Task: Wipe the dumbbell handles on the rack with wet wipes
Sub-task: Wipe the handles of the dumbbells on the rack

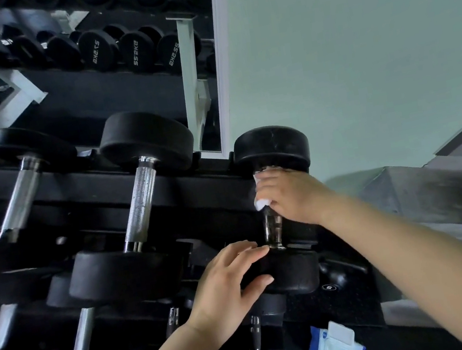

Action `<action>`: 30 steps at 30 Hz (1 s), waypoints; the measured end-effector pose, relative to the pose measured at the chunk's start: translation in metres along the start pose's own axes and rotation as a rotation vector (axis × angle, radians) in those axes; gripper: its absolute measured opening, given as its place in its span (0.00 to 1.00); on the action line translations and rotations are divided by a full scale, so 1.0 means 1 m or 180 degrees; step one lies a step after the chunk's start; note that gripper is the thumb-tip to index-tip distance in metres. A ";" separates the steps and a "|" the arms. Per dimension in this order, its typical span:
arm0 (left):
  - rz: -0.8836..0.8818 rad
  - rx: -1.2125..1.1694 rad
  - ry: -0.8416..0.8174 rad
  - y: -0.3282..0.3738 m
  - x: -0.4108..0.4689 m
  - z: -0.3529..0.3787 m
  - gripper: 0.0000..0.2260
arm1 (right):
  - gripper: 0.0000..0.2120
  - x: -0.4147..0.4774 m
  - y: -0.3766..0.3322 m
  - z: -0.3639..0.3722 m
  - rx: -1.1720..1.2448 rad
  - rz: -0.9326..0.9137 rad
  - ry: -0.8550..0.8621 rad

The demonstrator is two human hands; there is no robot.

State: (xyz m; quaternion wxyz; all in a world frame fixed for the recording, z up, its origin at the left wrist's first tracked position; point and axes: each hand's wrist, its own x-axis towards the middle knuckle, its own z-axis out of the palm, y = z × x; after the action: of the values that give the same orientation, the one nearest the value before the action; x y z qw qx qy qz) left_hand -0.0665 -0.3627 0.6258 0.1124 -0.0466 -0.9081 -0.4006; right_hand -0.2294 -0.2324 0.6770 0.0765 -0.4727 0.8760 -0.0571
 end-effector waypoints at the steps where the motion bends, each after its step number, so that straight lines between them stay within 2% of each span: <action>1: -0.0040 -0.0041 -0.0022 0.000 0.000 0.000 0.19 | 0.14 0.001 -0.004 0.002 -0.0067 -0.0011 0.0066; 3: -0.0059 -0.0093 -0.0020 -0.001 -0.001 0.001 0.19 | 0.14 -0.005 -0.014 0.010 -0.0166 -0.0363 0.0028; 6: 0.0080 0.0024 0.0061 -0.003 -0.001 0.003 0.19 | 0.14 -0.015 -0.018 0.007 -0.0265 -0.0783 -0.0557; 8: 0.0077 -0.0017 0.0044 -0.005 -0.001 0.003 0.21 | 0.15 -0.015 -0.002 0.003 -0.0278 -0.0649 -0.0016; 10: 0.0052 -0.0084 0.0038 -0.006 -0.001 0.003 0.22 | 0.14 -0.015 0.006 -0.001 -0.0168 -0.0229 0.0373; 12: 0.0032 -0.0086 0.0039 -0.006 -0.001 0.004 0.23 | 0.13 -0.020 0.002 0.008 0.0045 -0.0253 0.0396; 15: -0.0011 -0.0091 0.0020 -0.005 0.000 0.004 0.23 | 0.13 -0.033 -0.008 0.021 0.0165 -0.0695 0.0366; 16: -0.0022 -0.0104 0.0020 -0.004 0.000 0.003 0.23 | 0.13 -0.036 -0.008 0.021 0.0395 -0.0621 0.0349; 19: -0.0095 -0.0144 -0.0009 -0.003 -0.002 0.003 0.24 | 0.13 -0.046 -0.009 0.008 0.1639 0.0482 0.0535; 23: -0.0224 -0.0257 -0.0076 -0.003 -0.002 0.003 0.24 | 0.11 -0.051 -0.005 -0.006 0.3370 0.2946 0.2113; 25: -0.0234 -0.0281 -0.0065 -0.002 -0.001 0.003 0.24 | 0.10 -0.050 0.006 -0.007 0.4384 0.3933 0.2521; 27: -0.0222 -0.0277 -0.0074 -0.001 -0.001 0.003 0.25 | 0.12 -0.043 0.011 -0.005 0.4701 0.4258 0.2301; 30: -0.0303 -0.0340 -0.0151 0.001 -0.001 0.001 0.27 | 0.16 -0.030 0.003 0.005 0.5089 0.4133 0.1767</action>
State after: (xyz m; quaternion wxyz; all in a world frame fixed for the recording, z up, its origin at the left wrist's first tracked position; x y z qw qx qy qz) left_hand -0.0651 -0.3610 0.6257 0.0690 -0.0187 -0.8891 -0.4521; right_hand -0.2144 -0.2064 0.6738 0.1779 0.3017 0.6552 -0.6694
